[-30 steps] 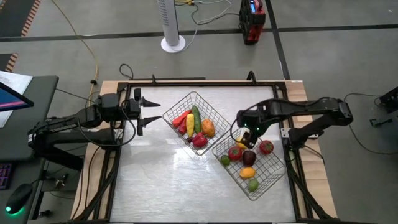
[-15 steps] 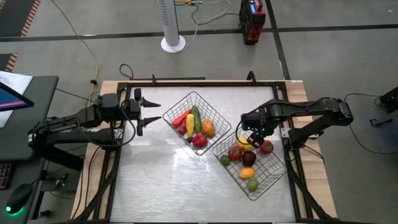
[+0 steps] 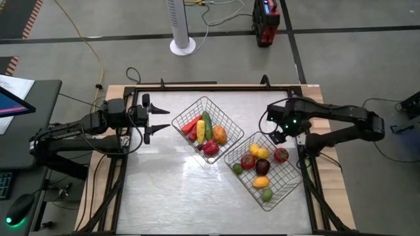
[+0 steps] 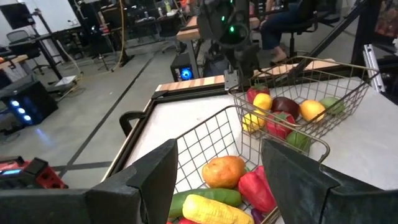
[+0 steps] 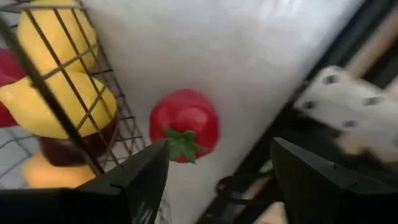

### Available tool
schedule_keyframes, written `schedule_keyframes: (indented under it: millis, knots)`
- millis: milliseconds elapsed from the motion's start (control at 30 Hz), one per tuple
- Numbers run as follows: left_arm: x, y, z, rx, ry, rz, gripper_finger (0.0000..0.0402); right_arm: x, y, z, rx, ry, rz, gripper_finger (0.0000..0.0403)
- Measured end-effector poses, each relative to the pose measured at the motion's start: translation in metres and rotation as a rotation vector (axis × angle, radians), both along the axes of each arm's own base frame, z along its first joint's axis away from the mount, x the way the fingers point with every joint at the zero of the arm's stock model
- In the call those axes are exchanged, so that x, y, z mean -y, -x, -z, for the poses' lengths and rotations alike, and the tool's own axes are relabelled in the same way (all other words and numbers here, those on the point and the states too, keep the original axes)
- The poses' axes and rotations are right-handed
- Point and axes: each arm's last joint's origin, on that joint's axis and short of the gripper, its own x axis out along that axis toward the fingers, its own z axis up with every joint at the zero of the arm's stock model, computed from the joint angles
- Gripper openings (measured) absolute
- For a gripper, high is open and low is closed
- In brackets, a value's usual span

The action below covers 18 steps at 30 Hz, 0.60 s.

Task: Sort produce into baskets
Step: Put the tomato into the right wire basket

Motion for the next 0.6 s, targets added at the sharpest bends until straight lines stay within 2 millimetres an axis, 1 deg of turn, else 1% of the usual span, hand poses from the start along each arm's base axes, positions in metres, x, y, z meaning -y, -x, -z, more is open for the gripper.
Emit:
schedule_keyframes:
  millis: [133,200,300,367,600]
  knots:
    - [0.0,0.0,0.0,0.0,0.001,0.006,0.0219,0.002,0.01,0.025,0.031,-0.067,0.064,0.031]
    - [0.0,0.0,0.0,0.001,0.002,0.017,0.0219,0.002,0.014,0.034,0.027,-0.088,0.096,0.0315]
    - [0.001,0.0,0.0,0.002,0.003,0.021,0.0219,0.002,0.014,0.034,0.017,-0.096,0.123,0.0324]
    - [0.001,0.0,0.0,0.002,-0.001,0.022,0.0219,0.001,0.013,0.034,0.033,-0.131,0.138,0.0333]
    - [0.001,0.0,0.0,-0.004,-0.013,0.027,0.0219,-0.001,0.011,0.035,0.042,-0.182,0.214,0.0378]
